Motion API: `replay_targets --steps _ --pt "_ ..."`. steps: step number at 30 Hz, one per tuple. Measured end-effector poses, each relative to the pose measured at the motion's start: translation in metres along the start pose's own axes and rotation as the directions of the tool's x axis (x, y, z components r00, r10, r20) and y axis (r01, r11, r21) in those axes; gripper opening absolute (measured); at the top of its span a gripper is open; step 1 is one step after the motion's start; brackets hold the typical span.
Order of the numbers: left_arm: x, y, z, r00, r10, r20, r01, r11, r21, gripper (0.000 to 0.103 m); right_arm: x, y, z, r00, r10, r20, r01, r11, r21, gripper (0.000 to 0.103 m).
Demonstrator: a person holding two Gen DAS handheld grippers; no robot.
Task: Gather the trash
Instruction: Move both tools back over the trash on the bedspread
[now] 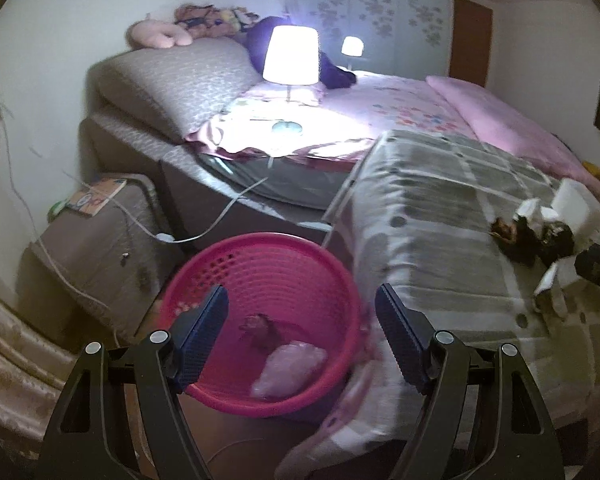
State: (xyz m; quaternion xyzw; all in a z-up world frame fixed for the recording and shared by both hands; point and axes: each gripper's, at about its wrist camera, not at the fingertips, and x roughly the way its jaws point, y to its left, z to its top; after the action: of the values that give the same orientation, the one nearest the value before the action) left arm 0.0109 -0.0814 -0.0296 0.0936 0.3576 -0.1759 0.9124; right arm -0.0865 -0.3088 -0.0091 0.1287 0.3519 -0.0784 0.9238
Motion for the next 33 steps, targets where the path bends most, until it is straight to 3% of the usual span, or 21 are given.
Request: replay_targets --steps 14,27,33 --pt "-0.006 -0.082 -0.008 0.987 -0.157 -0.044 0.162 0.974 0.158 0.073 -0.025 -0.066 -0.031 0.992 -0.126 0.010 0.123 0.985 0.119 0.064" --pt "-0.004 -0.162 -0.007 0.939 -0.328 -0.102 0.343 0.902 0.260 0.078 -0.036 -0.093 -0.041 0.987 -0.158 0.016 0.152 0.971 0.182 0.065" --pt "0.021 -0.179 -0.005 0.923 -0.344 -0.171 0.377 0.895 0.237 0.078 -0.037 -0.102 -0.045 0.987 -0.163 0.012 0.157 0.967 0.200 0.065"
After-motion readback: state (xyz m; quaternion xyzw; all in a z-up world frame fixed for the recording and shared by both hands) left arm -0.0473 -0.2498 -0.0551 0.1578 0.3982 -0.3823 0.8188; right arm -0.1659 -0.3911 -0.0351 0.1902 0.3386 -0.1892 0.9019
